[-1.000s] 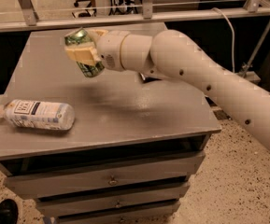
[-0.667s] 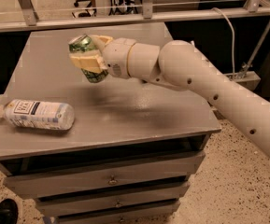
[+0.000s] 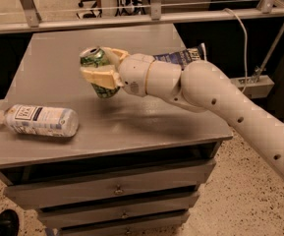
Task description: Place green can upright
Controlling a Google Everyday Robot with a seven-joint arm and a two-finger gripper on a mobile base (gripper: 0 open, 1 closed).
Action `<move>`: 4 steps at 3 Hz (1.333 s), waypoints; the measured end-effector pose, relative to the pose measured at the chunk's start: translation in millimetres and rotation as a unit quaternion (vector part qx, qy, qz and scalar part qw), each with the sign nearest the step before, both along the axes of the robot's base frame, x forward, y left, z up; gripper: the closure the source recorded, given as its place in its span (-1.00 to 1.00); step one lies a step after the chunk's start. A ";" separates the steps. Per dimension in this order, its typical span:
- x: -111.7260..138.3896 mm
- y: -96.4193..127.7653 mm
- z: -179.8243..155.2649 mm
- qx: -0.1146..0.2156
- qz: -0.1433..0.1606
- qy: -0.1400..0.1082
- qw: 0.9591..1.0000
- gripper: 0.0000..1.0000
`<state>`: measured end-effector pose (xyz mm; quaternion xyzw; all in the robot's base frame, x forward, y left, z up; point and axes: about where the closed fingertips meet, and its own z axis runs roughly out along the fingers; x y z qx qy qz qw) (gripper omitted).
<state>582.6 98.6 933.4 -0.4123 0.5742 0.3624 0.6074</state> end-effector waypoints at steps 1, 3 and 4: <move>-8.1 -12.2 -8.6 0.018 0.009 0.017 1.000 1.00; -15.7 -31.2 -25.7 0.037 0.033 0.041 0.998 1.00; -16.4 -43.6 -30.8 0.028 0.036 0.053 0.998 0.78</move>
Offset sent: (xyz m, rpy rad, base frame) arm -0.0167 -0.0419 -0.0313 0.1152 0.0937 0.0635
